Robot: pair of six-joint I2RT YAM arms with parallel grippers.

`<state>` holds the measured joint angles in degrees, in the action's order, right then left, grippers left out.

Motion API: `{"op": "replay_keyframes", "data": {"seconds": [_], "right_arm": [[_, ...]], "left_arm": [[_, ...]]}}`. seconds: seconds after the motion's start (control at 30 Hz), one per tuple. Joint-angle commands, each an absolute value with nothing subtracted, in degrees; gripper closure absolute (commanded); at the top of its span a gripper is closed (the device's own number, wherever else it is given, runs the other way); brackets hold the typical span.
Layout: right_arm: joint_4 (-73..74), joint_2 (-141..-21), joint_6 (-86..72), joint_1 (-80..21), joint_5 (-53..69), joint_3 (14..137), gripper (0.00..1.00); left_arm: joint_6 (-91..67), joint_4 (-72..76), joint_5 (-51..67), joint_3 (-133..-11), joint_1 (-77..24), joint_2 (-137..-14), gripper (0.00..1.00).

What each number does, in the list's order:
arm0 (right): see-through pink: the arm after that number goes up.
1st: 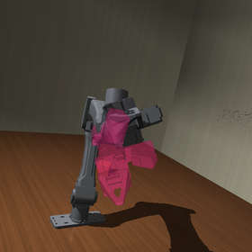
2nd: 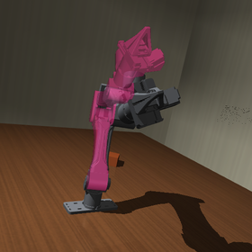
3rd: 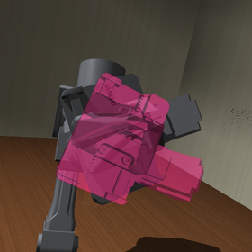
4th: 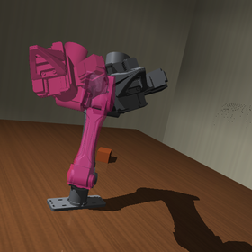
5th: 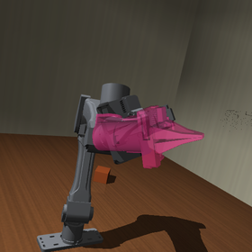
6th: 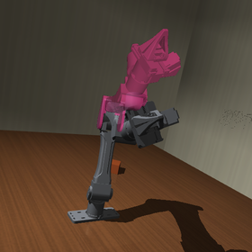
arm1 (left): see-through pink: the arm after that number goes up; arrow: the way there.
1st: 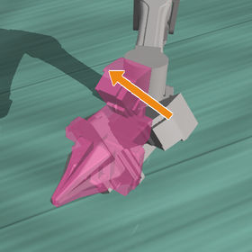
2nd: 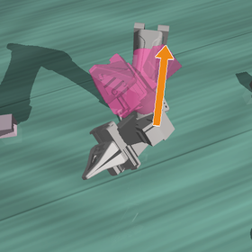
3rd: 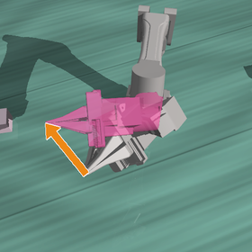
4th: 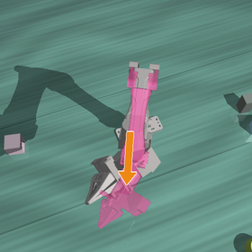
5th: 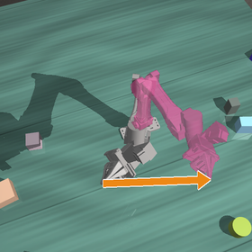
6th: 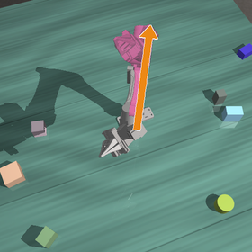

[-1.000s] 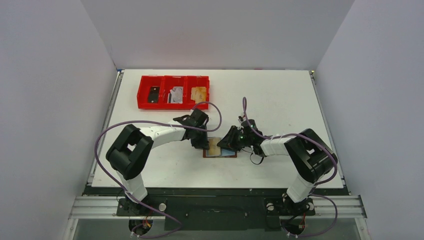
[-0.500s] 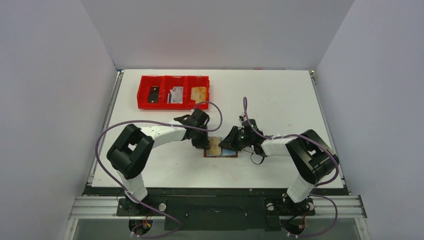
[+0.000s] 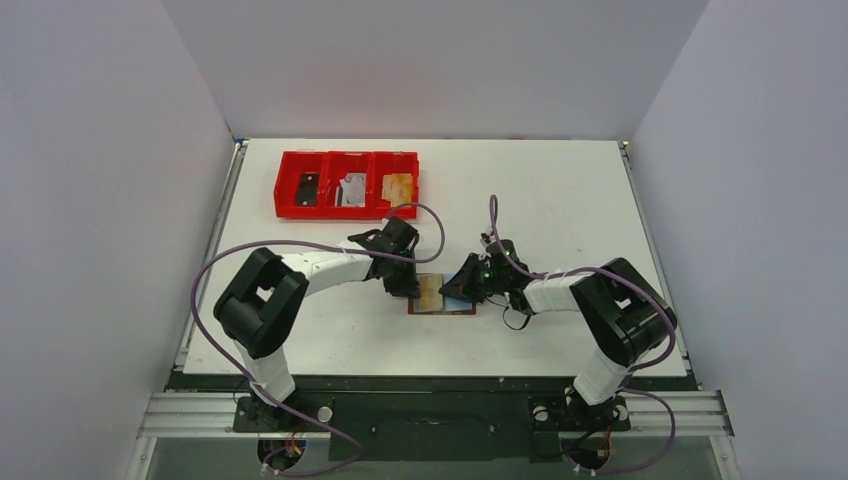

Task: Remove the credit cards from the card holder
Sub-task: Remove the credit card from the card holder.

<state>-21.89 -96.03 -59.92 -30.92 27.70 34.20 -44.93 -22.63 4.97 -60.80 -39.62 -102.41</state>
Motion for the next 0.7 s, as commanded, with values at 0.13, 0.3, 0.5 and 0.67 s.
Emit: {"op": "replay_keyframes", "data": {"seconds": [0.13, 0.3, 0.5, 0.67], "right_arm": [[-24.0, -94.2, -58.6, -29.0, 27.0, 33.6, 1.0], [-22.4, -93.7, -57.6, -28.5, 26.6, 33.6, 1.0], [-20.5, -92.7, -56.3, -28.0, 25.6, 33.7, 1.0], [-19.4, -92.3, -55.5, -27.4, 25.2, 33.7, 1.0]], "left_arm": [[-44.8, -25.8, 0.5, -58.0, -40.1, -107.0, 0.89], [-44.9, -25.6, 0.5, -57.8, -40.0, -107.3, 0.93], [-45.3, -25.6, 0.5, -57.4, -40.1, -107.4, 0.95], [-45.5, -25.5, 0.5, -57.2, -40.0, -107.8, 0.96]]}}
